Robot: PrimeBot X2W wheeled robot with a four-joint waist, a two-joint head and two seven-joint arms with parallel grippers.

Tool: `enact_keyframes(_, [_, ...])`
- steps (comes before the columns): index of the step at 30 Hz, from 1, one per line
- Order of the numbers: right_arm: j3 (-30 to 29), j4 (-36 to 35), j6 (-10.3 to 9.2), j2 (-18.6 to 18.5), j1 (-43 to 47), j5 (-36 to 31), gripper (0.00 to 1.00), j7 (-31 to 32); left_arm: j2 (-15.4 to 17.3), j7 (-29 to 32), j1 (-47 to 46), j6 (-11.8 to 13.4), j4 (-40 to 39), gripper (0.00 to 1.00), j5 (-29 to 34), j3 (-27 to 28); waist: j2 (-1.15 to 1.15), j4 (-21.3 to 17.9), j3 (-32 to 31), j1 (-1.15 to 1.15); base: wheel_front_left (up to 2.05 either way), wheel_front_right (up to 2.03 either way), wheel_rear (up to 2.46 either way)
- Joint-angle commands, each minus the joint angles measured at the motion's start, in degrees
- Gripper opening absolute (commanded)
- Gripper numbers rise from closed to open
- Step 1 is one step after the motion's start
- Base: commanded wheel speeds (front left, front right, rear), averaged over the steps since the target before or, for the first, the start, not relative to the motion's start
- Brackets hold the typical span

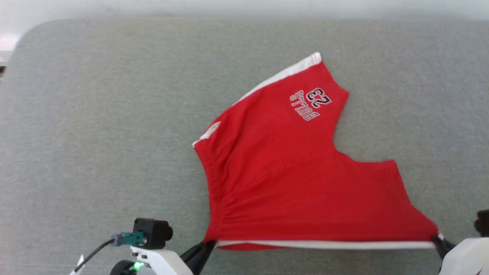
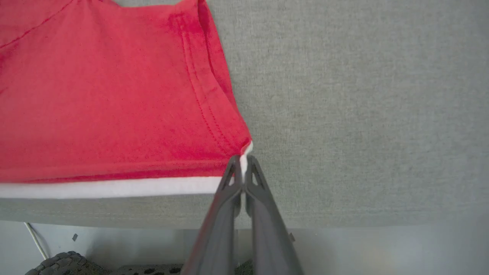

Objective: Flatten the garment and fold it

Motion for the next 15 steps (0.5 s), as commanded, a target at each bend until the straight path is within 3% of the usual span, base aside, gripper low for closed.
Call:
enact_keyframes(1, [-0.6,-0.9,-0.14,-0.2,-0.3,-0.2,0.00,-0.3,-0.4,-0.8,0.2,0.6,-0.3,0.00,0.0,0.4,-0.01,1.3,-1.3,0.01,0.00,0.00,0.00])
enact_keyframes(7, [2.6,-2.3,-0.14,-0.5,-7.5,-3.3,0.00,-4.1,-3.8,-5.2,-3.4,-0.7,0.9,0.00,1.6,-0.1,-0.01,2.9,-1.3,0.01,0.00,0.00,0.00])
enact_keyframes(15, [11.1,7.6,-0.14,-7.8,-27.8,-5.8,0.00,-7.5,-9.0,-7.9,-14.2,-2.4,6.5,0.00,3.5,-0.7,-0.01,6.1,2.3,0.01,0.00,0.00,0.00])
